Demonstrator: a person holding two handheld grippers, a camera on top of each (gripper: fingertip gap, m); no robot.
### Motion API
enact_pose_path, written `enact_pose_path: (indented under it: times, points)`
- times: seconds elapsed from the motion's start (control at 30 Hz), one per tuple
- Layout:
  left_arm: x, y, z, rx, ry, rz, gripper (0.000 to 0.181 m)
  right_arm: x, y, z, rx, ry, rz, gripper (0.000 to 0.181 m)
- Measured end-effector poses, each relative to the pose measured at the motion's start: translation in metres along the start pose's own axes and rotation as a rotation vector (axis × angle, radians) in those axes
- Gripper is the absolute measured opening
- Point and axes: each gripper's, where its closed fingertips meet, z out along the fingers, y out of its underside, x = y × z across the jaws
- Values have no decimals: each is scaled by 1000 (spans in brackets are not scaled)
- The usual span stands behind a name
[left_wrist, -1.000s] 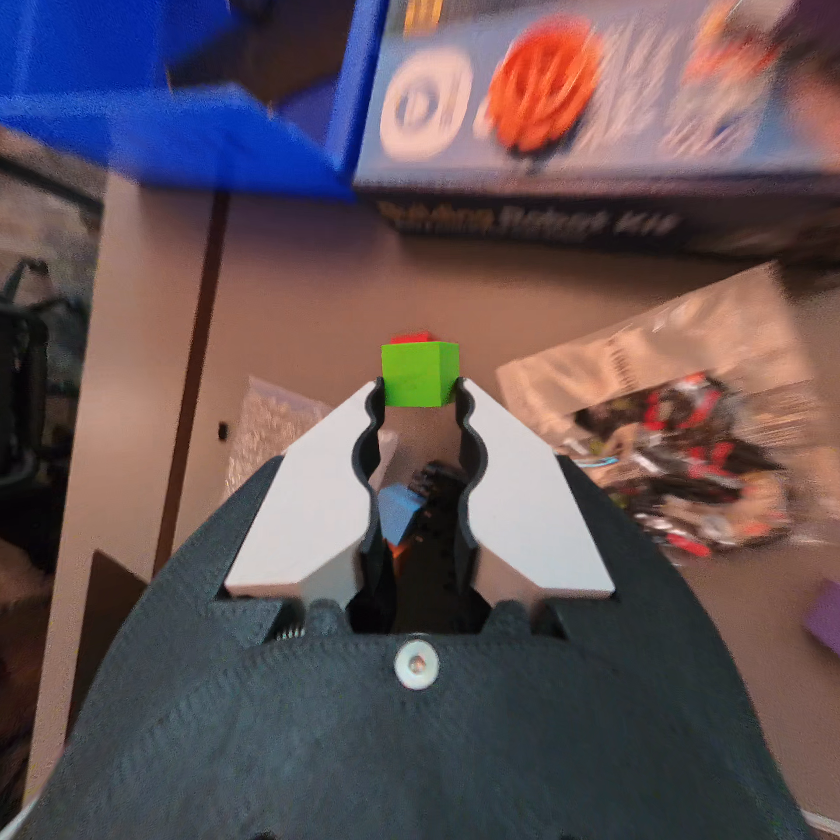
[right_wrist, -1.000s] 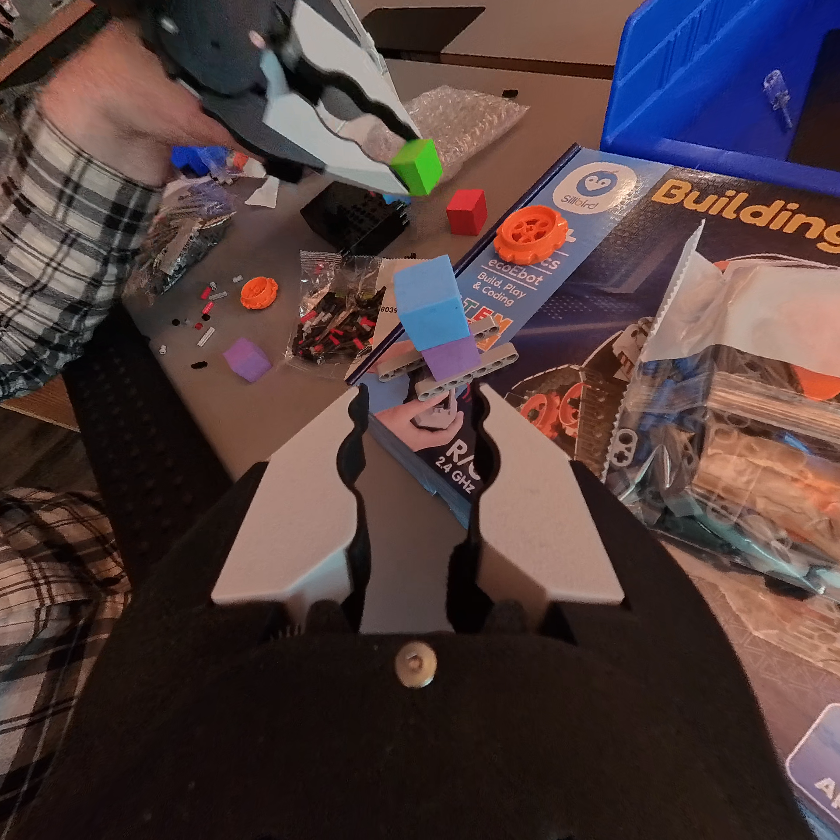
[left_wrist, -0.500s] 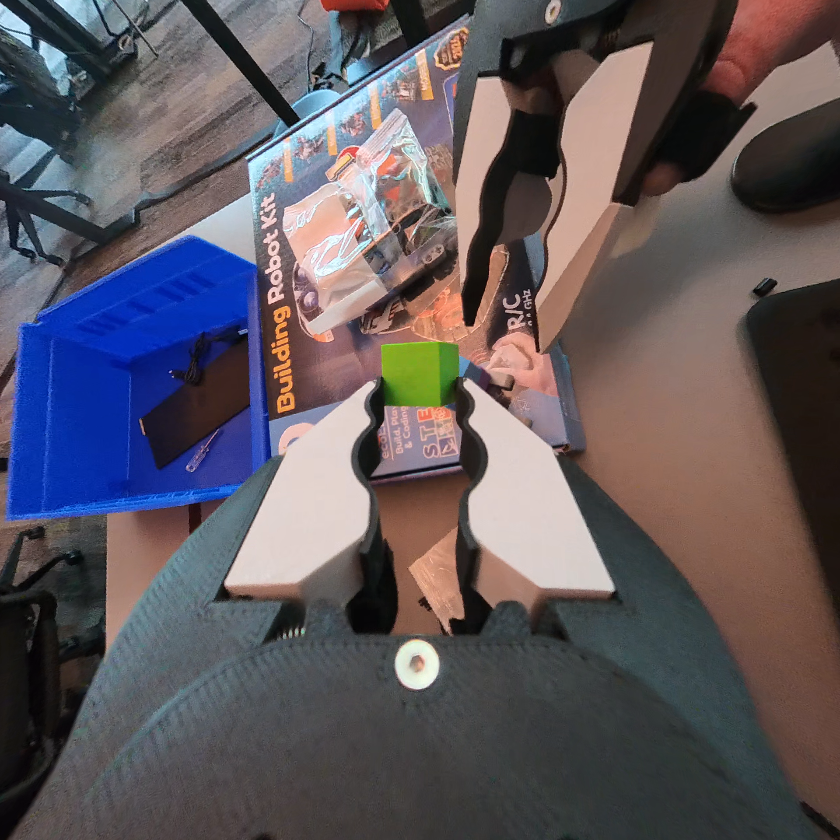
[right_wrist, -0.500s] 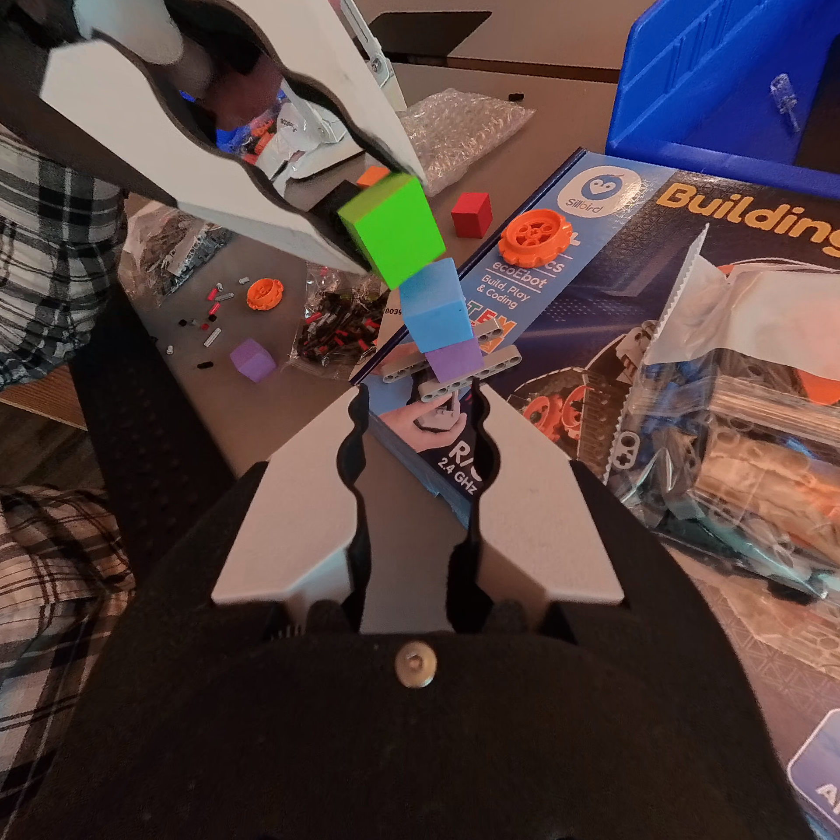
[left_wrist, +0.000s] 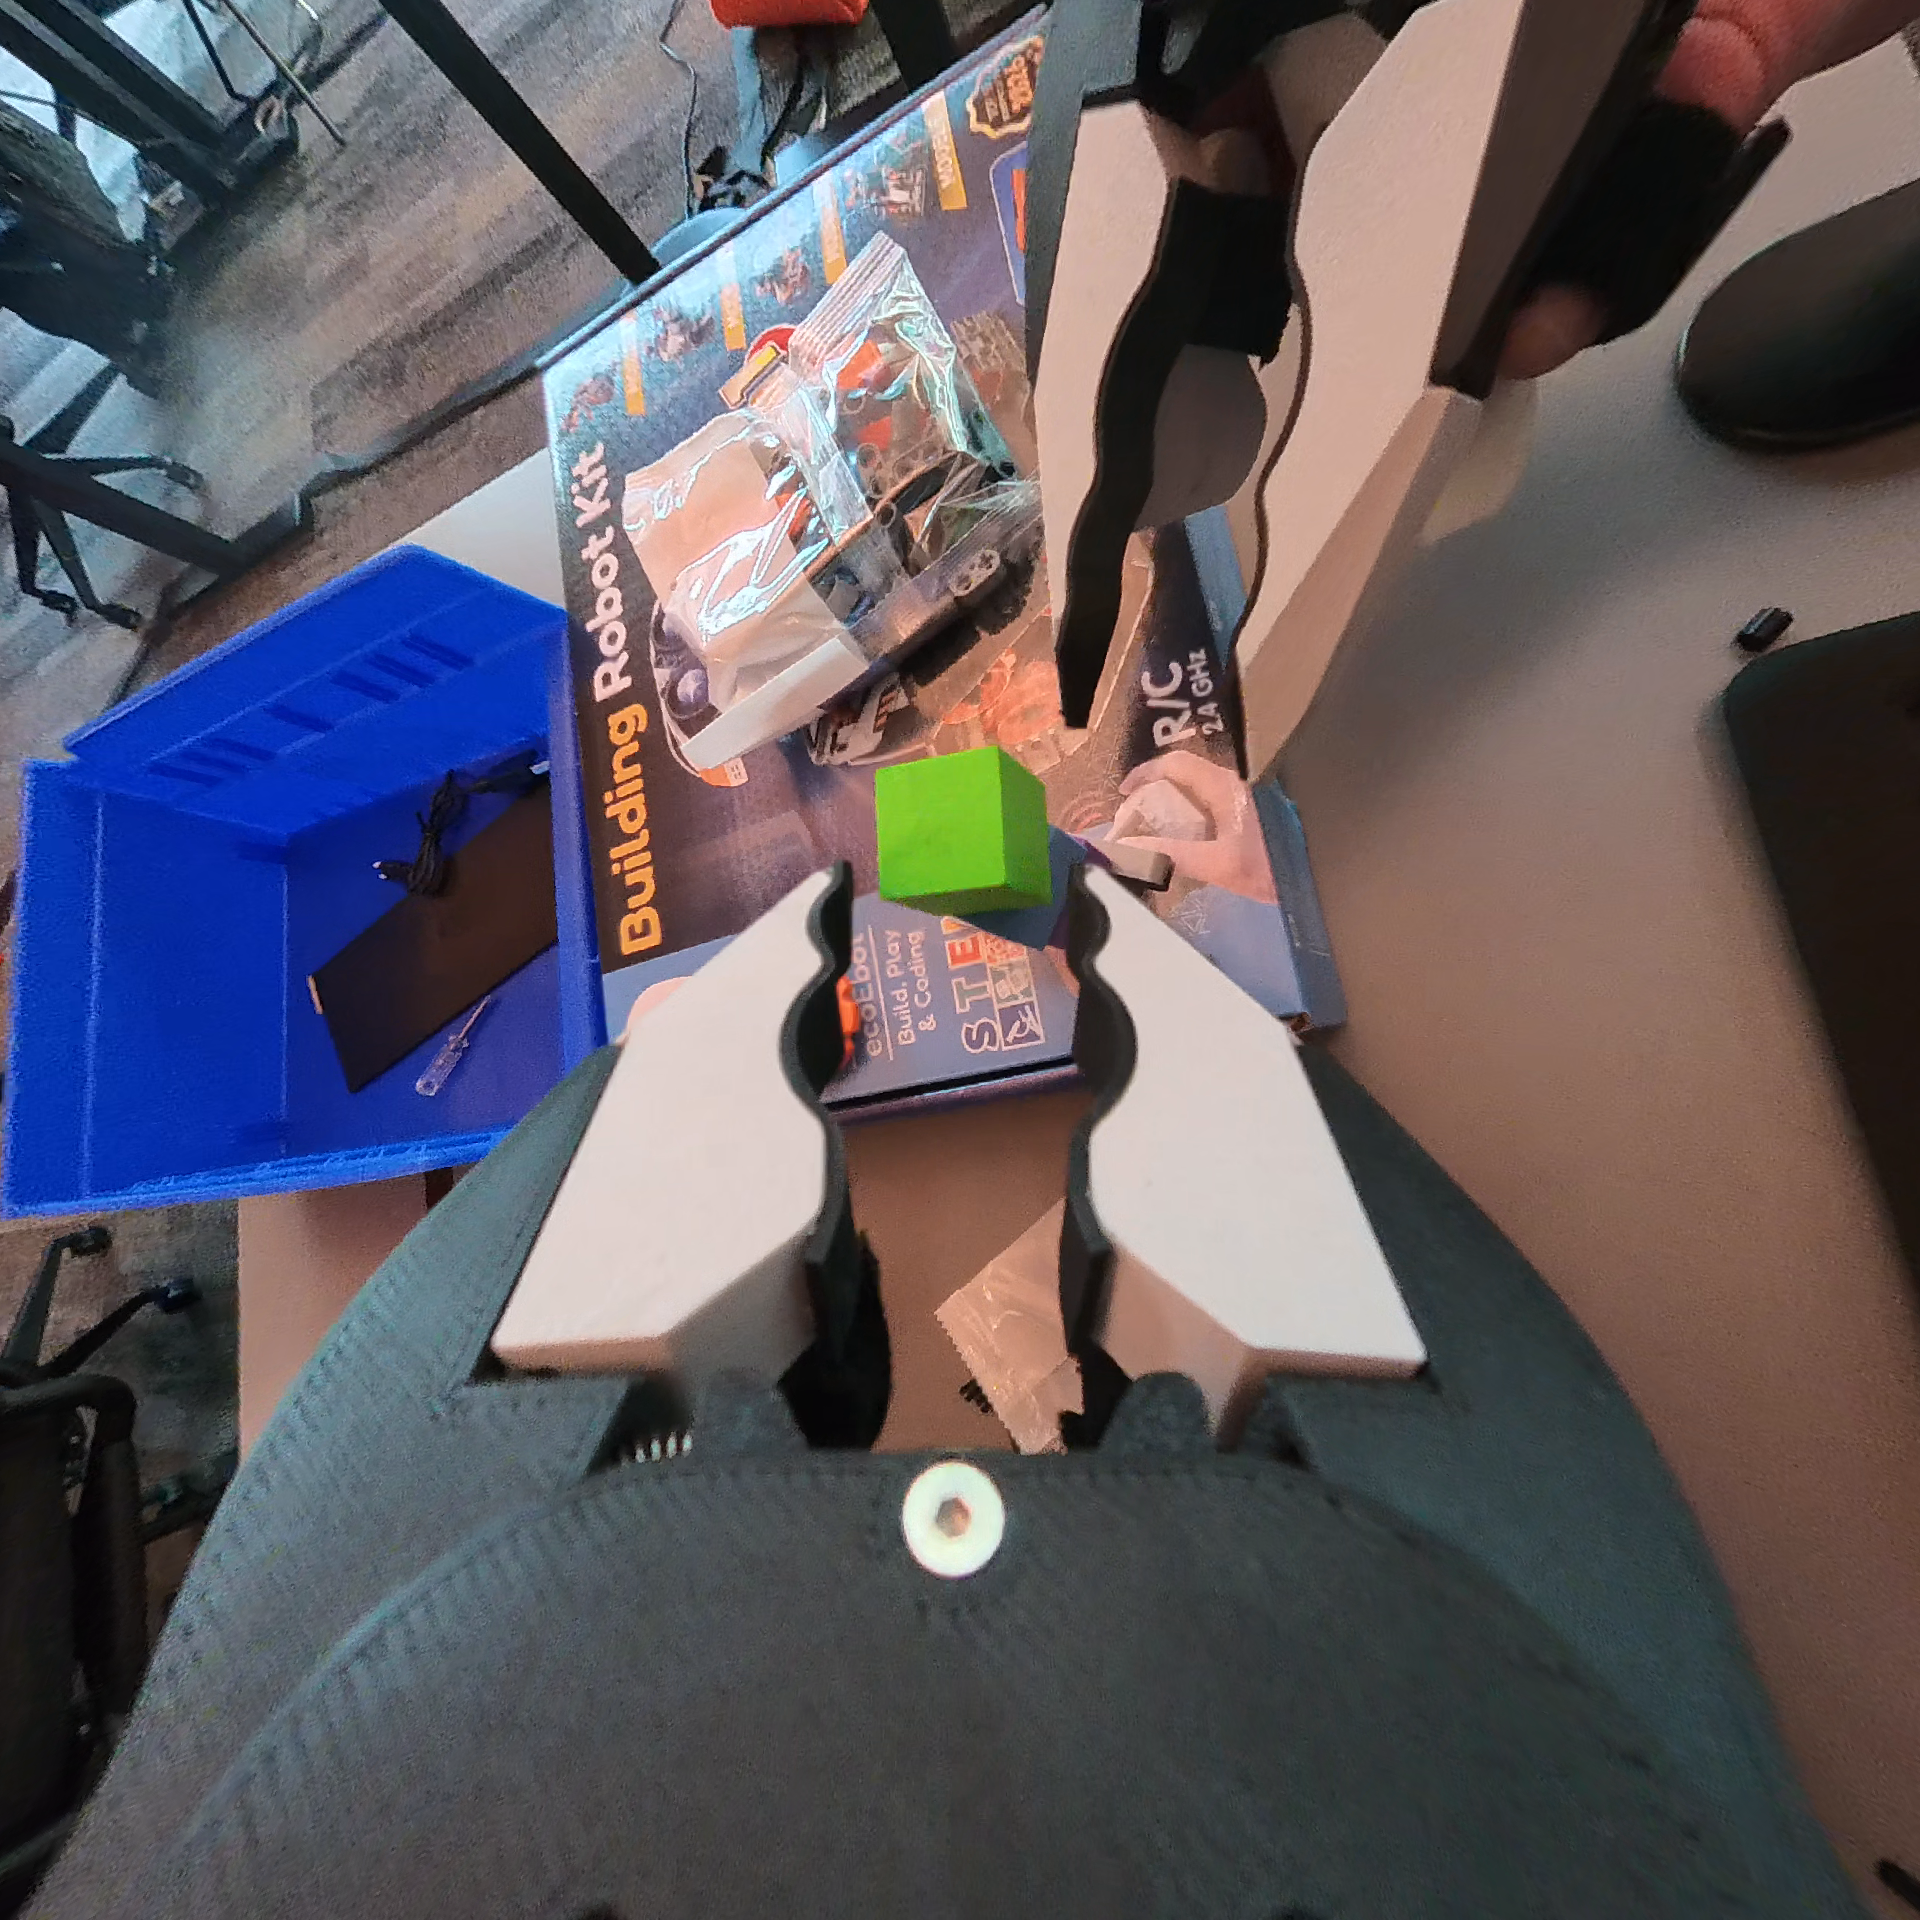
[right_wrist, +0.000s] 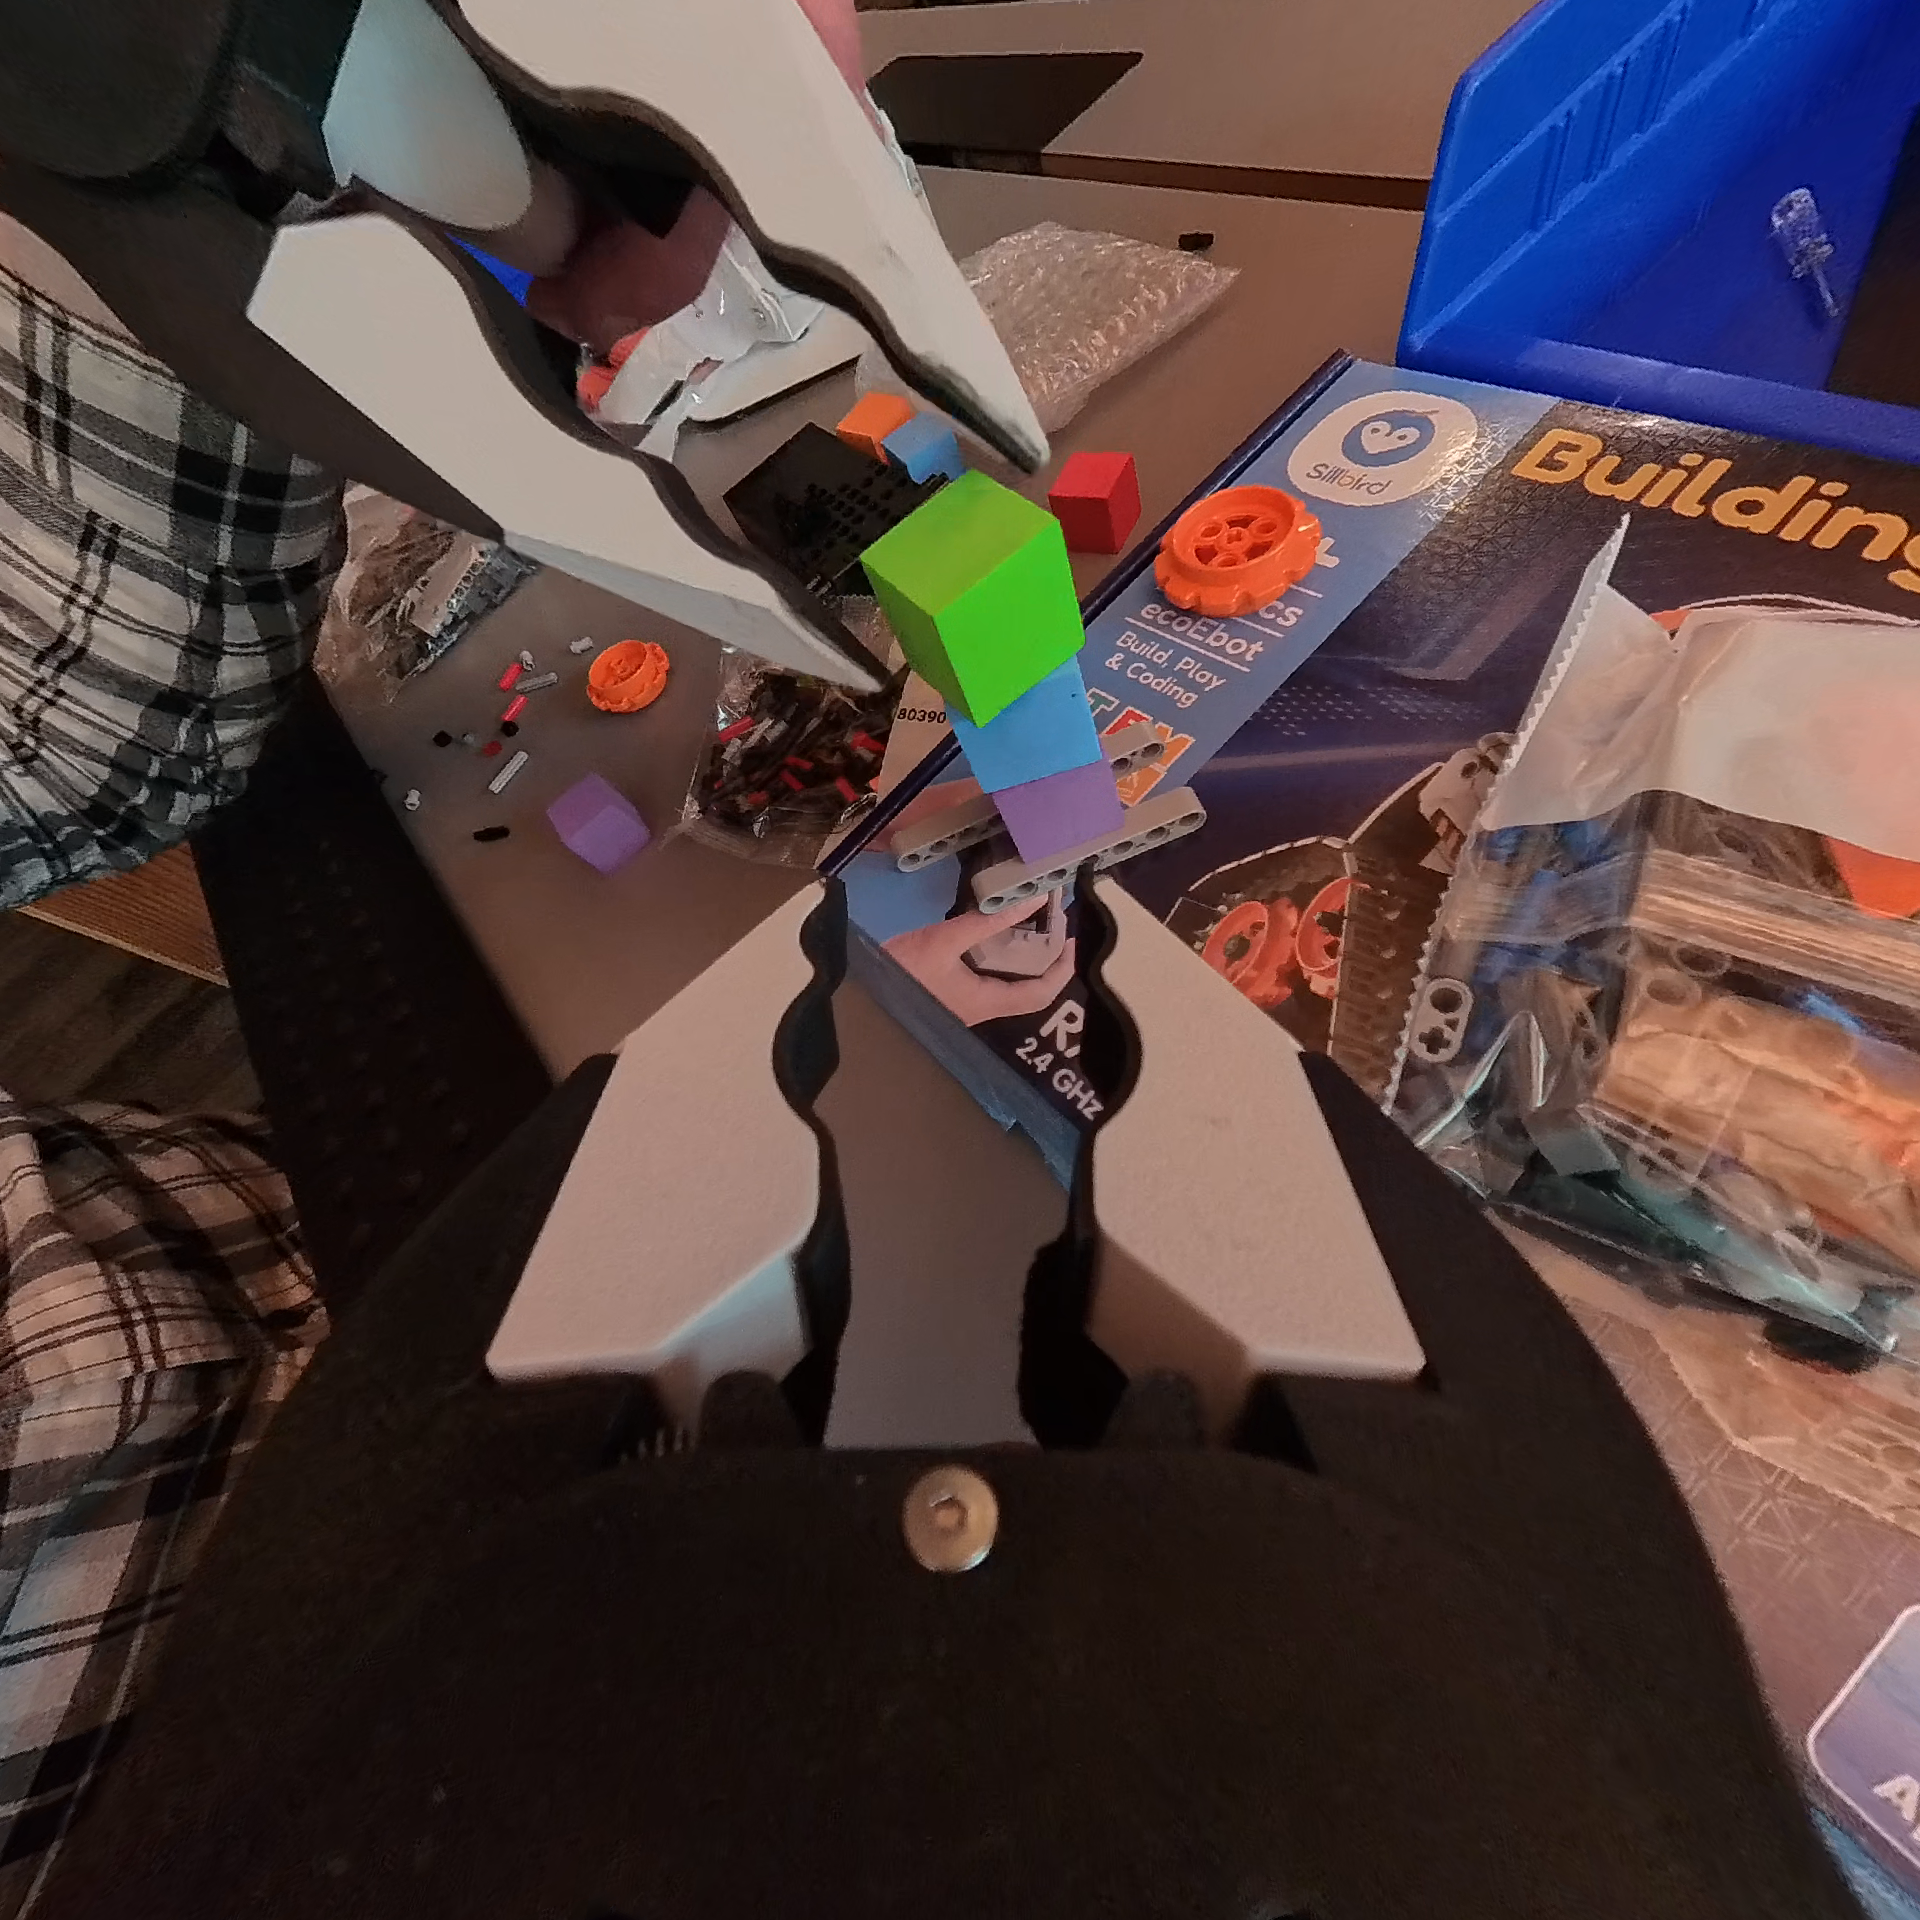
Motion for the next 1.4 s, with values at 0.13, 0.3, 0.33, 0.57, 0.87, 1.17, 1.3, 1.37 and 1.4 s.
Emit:
enact_pose_path:
  times: [0.13,0.3,0.33,0.57,0.87,1.17,1.3,1.37,1.4]
  points:
    - [-16,18,-24,38,-31,-65,41,0,0,-3,7,3,-1,43]
    - [-56,120,-27,-175,-139,-211,40,1,1,-5,16,2,3,43]
    - [-56,138,-20,-211,-128,-255,42,1,1,-4,16,1,3,43]
    - [-52,216,24,-409,-127,-315,37,0,4,0,6,-1,10,42]
    - [-64,147,-4,-217,-143,-277,27,5,2,-5,14,15,15,42]
    - [-26,-1,-38,54,34,-115,27,5,1,-4,16,7,18,42]
    - [-16,-18,-31,37,64,-54,27,4,2,-5,18,7,18,42]
    - [-13,-20,-28,20,71,-40,27,3,2,-6,17,6,17,42]
    - [-12,-19,-26,11,73,-35,27,3,2,-6,17,5,16,42]
